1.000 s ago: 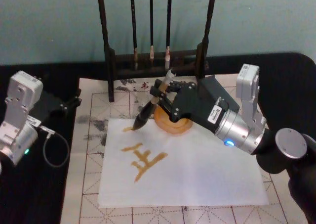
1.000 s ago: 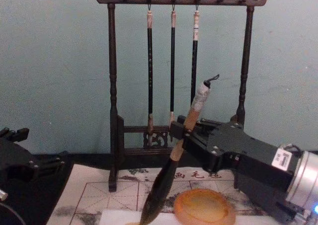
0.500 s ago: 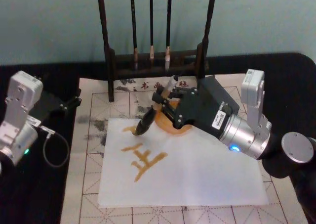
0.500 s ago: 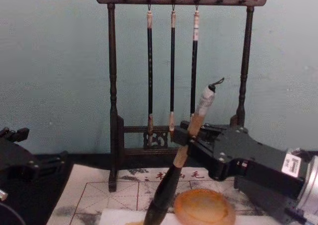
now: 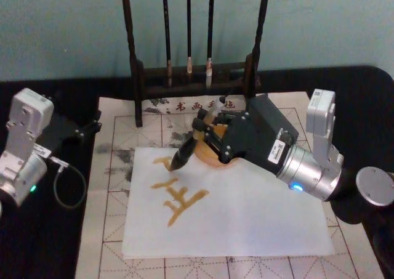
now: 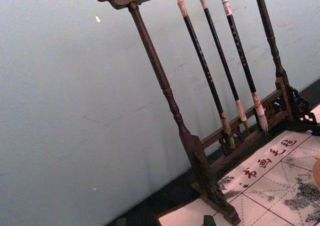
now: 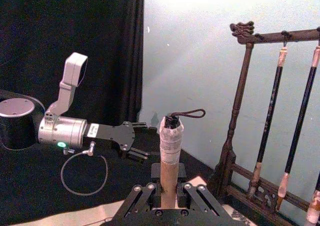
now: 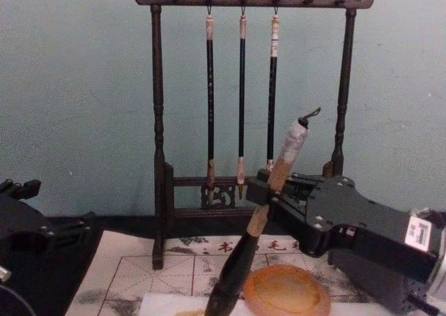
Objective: Pick up the brush from the inkstone, write on the paper, then place the brush back to its original position.
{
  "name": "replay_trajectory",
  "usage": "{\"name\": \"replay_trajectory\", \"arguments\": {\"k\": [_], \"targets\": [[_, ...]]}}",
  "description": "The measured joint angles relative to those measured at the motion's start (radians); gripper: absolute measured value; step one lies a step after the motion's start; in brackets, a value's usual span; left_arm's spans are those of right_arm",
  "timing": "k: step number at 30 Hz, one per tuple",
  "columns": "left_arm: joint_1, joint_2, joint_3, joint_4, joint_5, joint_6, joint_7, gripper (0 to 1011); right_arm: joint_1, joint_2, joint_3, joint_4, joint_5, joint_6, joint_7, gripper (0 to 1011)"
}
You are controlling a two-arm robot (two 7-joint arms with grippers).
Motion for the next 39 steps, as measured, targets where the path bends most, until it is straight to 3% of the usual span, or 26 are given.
{"name": "replay_trajectory", "arguments": {"k": [13,22,29,39], "targets": [[0.000,0.000,0.000,0.000,0.000,0.000,0.000,1001,-0.014,0.015,0.008,-0.035,0.013,-0.005,0.002,179],[0.000,0.000,0.000,0.000,0.000,0.000,0.000,1001,-0.026,0.021,0.044,-0.084,0.067,0.007,-0.009,179],[0.000,0.000,0.000,0.000,0.000,0.000,0.000,1001,-0.032,0.023,0.093,-0.117,0.149,0.080,-0.046,179],[0.000,0.000,0.000,0.000,0.000,0.000,0.000,1001,-0.036,0.040,0.169,-0.142,0.300,0.263,-0.148,179]]}}
